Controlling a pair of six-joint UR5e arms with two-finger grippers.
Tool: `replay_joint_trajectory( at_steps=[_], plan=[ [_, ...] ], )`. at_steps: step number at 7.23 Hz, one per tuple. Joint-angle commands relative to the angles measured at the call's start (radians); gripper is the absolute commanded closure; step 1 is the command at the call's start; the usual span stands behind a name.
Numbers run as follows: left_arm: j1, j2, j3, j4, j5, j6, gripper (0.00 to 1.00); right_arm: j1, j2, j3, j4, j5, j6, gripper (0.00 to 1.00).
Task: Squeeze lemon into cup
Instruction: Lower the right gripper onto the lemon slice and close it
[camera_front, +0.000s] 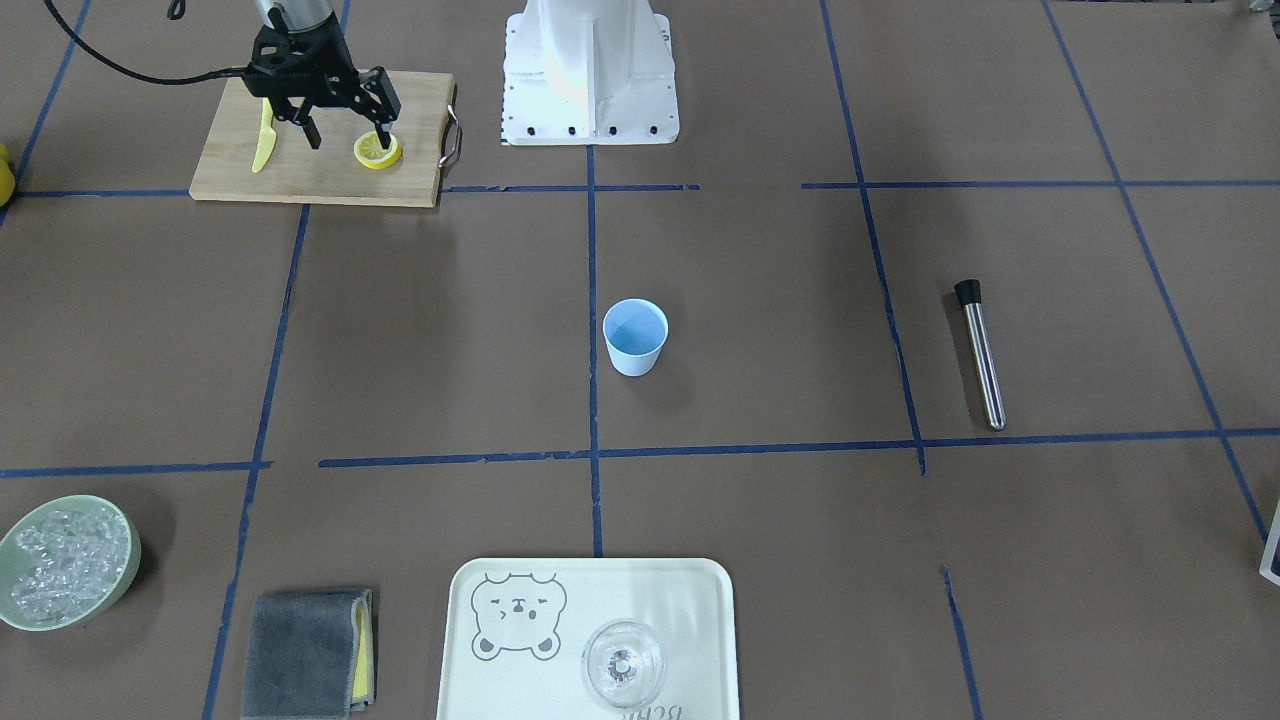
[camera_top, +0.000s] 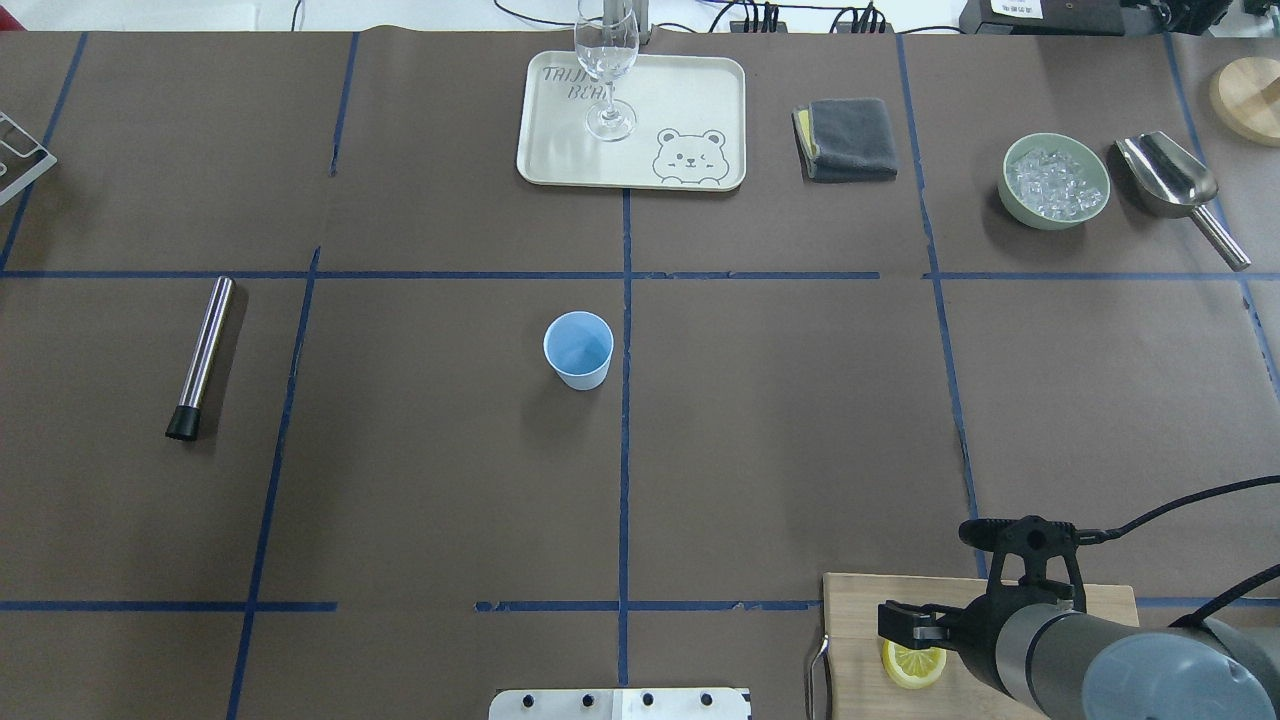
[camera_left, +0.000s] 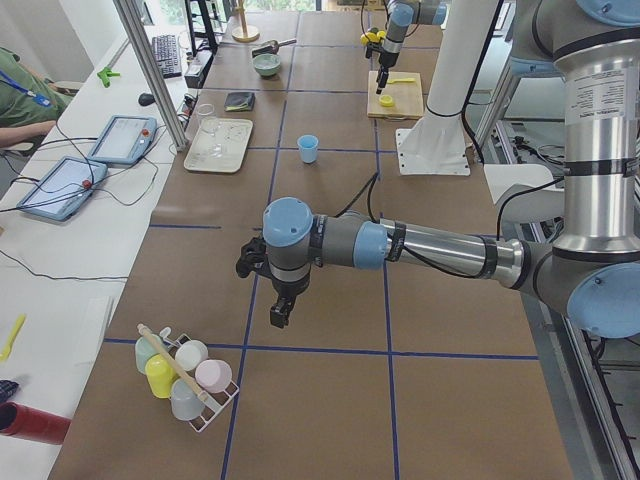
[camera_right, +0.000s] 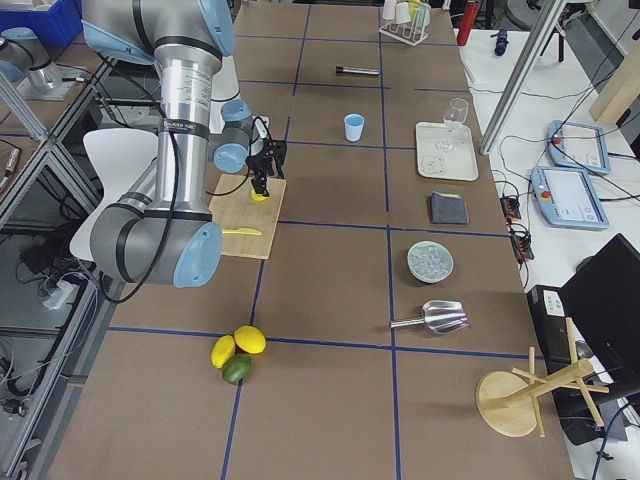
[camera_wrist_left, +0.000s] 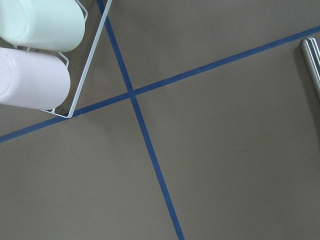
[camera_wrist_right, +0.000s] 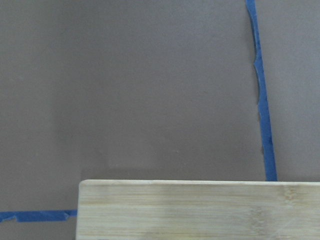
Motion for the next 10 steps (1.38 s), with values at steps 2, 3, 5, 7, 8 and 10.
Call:
replay_joint_trajectory(
  at_steps=[2,3,5,7,8,10],
  plan=[
    [0.000,0.000,-0.003,-0.001,-0.001,0.000,0.00,-0.049,0.027,-0.038,-0.001,-0.014,0.003,0.00],
    [0.000,0.000,-0.001,-0.001,-0.001,0.000,0.00,-0.055,0.027,-0.055,-0.001,-0.014,0.001,0.00],
    [0.000,0.000,-0.001,0.000,-0.001,0.000,0.00,-0.066,0.027,-0.066,-0.001,-0.013,0.001,0.00],
    [0.000,0.000,-0.001,-0.001,-0.001,0.000,0.00,-0.072,0.027,-0.069,-0.001,-0.013,0.001,0.00],
    [0.000,0.000,-0.001,0.000,-0.001,0.000,0.00,-0.072,0.027,-0.072,0.000,-0.014,0.001,0.00],
    [0.000,0.000,0.000,0.000,-0.001,0.000,0.00,-0.078,0.047,-0.086,0.000,-0.014,0.001,0.02]
  ],
)
